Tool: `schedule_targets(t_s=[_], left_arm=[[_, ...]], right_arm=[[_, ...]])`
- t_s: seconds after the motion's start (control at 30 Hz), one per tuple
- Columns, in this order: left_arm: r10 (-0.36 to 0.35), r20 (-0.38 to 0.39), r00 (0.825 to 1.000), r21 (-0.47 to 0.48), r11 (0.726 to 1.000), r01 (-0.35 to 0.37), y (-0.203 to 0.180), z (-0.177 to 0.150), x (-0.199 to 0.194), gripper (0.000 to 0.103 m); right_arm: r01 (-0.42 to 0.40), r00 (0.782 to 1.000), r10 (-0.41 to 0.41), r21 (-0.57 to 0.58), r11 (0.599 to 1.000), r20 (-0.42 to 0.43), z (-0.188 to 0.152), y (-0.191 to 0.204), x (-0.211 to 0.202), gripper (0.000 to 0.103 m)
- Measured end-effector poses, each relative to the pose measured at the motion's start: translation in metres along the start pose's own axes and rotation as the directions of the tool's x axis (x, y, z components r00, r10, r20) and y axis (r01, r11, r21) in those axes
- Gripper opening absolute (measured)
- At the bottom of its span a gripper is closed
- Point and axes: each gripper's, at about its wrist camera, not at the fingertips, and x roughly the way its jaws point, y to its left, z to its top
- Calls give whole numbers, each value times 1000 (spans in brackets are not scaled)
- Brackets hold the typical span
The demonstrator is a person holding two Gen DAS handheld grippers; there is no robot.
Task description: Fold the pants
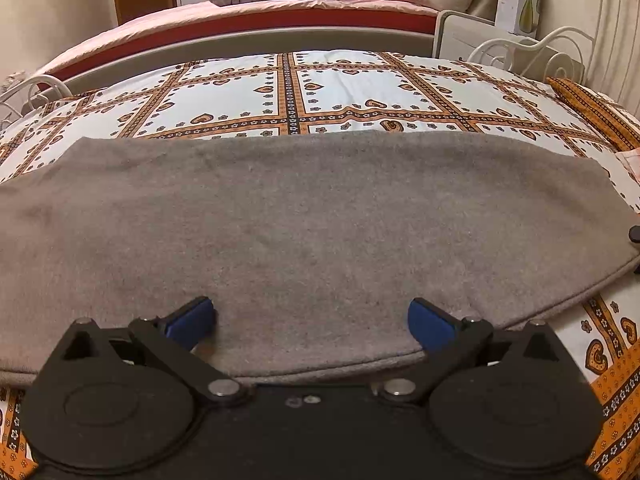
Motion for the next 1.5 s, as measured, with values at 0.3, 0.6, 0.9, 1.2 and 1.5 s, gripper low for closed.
schedule_targets(t_s=[0.3,0.6,0.9,1.2,1.5], left_arm=[[-41,23,999,-6,999,41,23,2,-7,96],[200,70,977,-22,980,-199,221,12,-45,97],[339,10,941,-184,925,-331,374,-6,-88,97],[278,-18,960,-365,893,-265,428,-28,-100,97],[257,-4,966,-385,892,-239,441,-32,-102,97]], right_arm=[[21,993,2,-202,979,116,-11,50,-21,13],[-69,983,132,-408,911,128,-53,152,-15,13],[-213,971,236,-570,793,-35,-133,262,44,13],[-435,889,86,-768,470,-450,-311,340,138,27],[-446,891,141,-779,441,-431,-324,339,136,27]])
